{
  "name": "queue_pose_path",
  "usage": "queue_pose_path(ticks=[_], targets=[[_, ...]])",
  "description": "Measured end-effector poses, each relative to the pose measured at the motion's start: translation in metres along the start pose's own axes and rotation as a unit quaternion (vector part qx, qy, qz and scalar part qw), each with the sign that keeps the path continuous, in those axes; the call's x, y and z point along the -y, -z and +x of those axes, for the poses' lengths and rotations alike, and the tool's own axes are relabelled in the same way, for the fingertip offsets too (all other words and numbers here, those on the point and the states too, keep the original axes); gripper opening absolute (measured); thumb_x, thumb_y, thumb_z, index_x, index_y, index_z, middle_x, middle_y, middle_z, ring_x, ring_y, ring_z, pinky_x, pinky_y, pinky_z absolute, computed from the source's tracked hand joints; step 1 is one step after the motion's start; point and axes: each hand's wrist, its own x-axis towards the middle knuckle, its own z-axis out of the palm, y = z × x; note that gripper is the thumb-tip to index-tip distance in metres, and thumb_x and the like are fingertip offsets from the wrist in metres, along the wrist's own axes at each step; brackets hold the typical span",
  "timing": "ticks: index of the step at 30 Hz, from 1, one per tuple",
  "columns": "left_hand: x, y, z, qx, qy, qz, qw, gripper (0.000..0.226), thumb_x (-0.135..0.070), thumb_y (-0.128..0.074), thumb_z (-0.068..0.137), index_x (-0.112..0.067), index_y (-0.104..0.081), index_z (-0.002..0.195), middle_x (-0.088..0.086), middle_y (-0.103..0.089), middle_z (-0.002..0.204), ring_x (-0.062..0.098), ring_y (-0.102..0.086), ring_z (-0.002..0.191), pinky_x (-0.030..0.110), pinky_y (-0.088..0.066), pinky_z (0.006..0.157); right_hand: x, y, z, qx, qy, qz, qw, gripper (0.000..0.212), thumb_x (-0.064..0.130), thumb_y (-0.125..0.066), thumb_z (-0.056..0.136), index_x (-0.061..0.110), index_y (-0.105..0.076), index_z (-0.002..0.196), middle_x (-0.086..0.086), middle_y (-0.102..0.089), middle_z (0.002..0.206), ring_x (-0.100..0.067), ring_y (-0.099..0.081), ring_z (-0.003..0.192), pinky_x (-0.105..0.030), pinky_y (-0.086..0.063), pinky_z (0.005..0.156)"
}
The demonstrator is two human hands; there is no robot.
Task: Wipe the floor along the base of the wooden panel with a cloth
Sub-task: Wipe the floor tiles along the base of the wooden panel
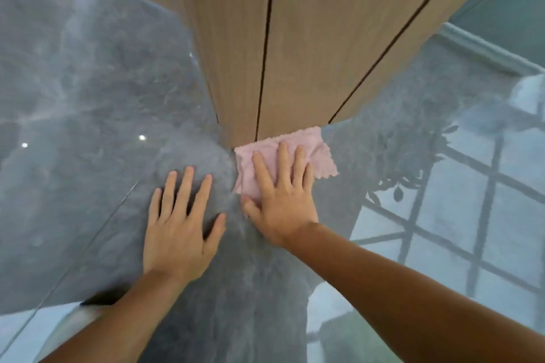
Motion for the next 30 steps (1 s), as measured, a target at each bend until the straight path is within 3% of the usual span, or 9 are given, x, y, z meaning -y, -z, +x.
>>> queue_pose_path(ticks=[4,6,10,14,16,20,23,26,30], targets=[[-0.003,0.009,0.003,0.023,0.0,-0.013,1.0,0.072,-0.057,-0.038,0.089,-0.018,-0.037,0.149,0.014,-0.027,0.163,0.037,-0.021,0.151,0.054,-0.018,0.12,0.02,-0.009,-0.019,0.007,0.109,-0.021,0.994,0.068,0.063,-0.021,0.092,0.036,-0.002,0.152,-0.018,0.005,0.163,-0.047,0.011,0.146,-0.067,-0.006,0.116],[-0.002,0.009,0.003,0.03,0.007,-0.013,0.999,0.072,-0.058,-0.032,0.091,-0.021,-0.031,0.152,0.012,-0.025,0.164,0.035,-0.019,0.152,0.053,-0.017,0.121,-0.016,-0.005,-0.015,-0.005,0.097,-0.048,0.994,0.067,0.064,-0.02,0.094,0.038,0.003,0.152,-0.014,0.007,0.164,-0.043,0.012,0.148,-0.063,-0.005,0.118],[-0.002,0.005,0.003,0.022,0.008,0.006,1.0,0.074,-0.06,-0.026,0.092,-0.025,-0.019,0.156,0.01,-0.022,0.165,0.034,-0.015,0.153,0.051,-0.012,0.123,-0.132,0.017,-0.004,-0.047,-0.199,-0.024,0.979,0.07,0.063,-0.018,0.093,0.036,0.012,0.151,-0.016,0.013,0.163,-0.041,0.014,0.148,-0.059,-0.002,0.12],[-0.004,0.008,0.004,0.026,0.002,0.013,1.0,0.075,-0.059,-0.027,0.092,-0.023,-0.019,0.156,0.013,-0.021,0.165,0.036,-0.014,0.153,0.053,-0.012,0.122,-0.135,0.035,0.01,-0.023,-0.311,0.043,0.949,0.068,0.06,-0.02,0.095,0.034,0.008,0.152,-0.018,0.015,0.162,-0.044,0.017,0.146,-0.059,0.006,0.119],[-0.004,0.007,0.003,0.021,0.008,0.016,1.0,0.074,-0.058,-0.027,0.092,-0.022,-0.022,0.156,0.013,-0.021,0.164,0.036,-0.014,0.153,0.054,-0.012,0.122,-0.091,0.022,0.011,-0.003,-0.255,0.049,0.966,0.069,0.06,-0.021,0.095,0.033,0.01,0.151,-0.021,0.02,0.16,-0.048,0.022,0.143,-0.063,0.011,0.116],[-0.005,0.01,0.006,0.03,0.005,0.029,0.999,0.074,-0.053,-0.031,0.09,-0.015,-0.027,0.153,0.016,-0.024,0.163,0.039,-0.019,0.151,0.056,-0.017,0.12,0.016,-0.014,-0.01,0.048,0.041,0.043,0.997,0.066,0.062,-0.018,0.092,0.039,0.004,0.15,-0.012,0.029,0.157,-0.042,0.039,0.137,-0.067,0.023,0.108],[-0.005,0.007,0.006,0.029,0.013,0.029,0.999,0.073,-0.049,-0.031,0.091,-0.011,-0.025,0.152,0.014,-0.025,0.163,0.036,-0.018,0.151,0.055,-0.019,0.12,0.029,-0.019,-0.006,0.03,0.102,0.051,0.993,0.061,0.065,-0.018,0.091,0.049,-0.001,0.148,-0.003,0.023,0.161,-0.034,0.033,0.142,-0.065,0.02,0.111],[-0.004,0.005,0.005,0.006,0.017,0.025,1.0,0.07,-0.049,-0.034,0.09,-0.016,-0.028,0.152,0.012,-0.025,0.163,0.035,-0.019,0.151,0.052,-0.015,0.12,-0.026,-0.012,-0.004,-0.015,0.023,0.054,0.998,0.06,0.068,-0.021,0.09,0.055,-0.001,0.145,-0.003,0.012,0.164,-0.036,0.023,0.146,-0.063,0.015,0.114],[-0.007,0.004,0.004,-0.008,0.021,0.008,1.0,0.07,-0.049,-0.032,0.091,-0.016,-0.027,0.152,0.011,-0.025,0.163,0.035,-0.018,0.151,0.051,-0.013,0.121,-0.137,0.023,-0.01,0.011,-0.221,0.021,0.975,0.065,0.071,-0.022,0.088,0.055,0.005,0.145,-0.007,0.015,0.164,-0.038,0.017,0.147,-0.061,0.003,0.118]])
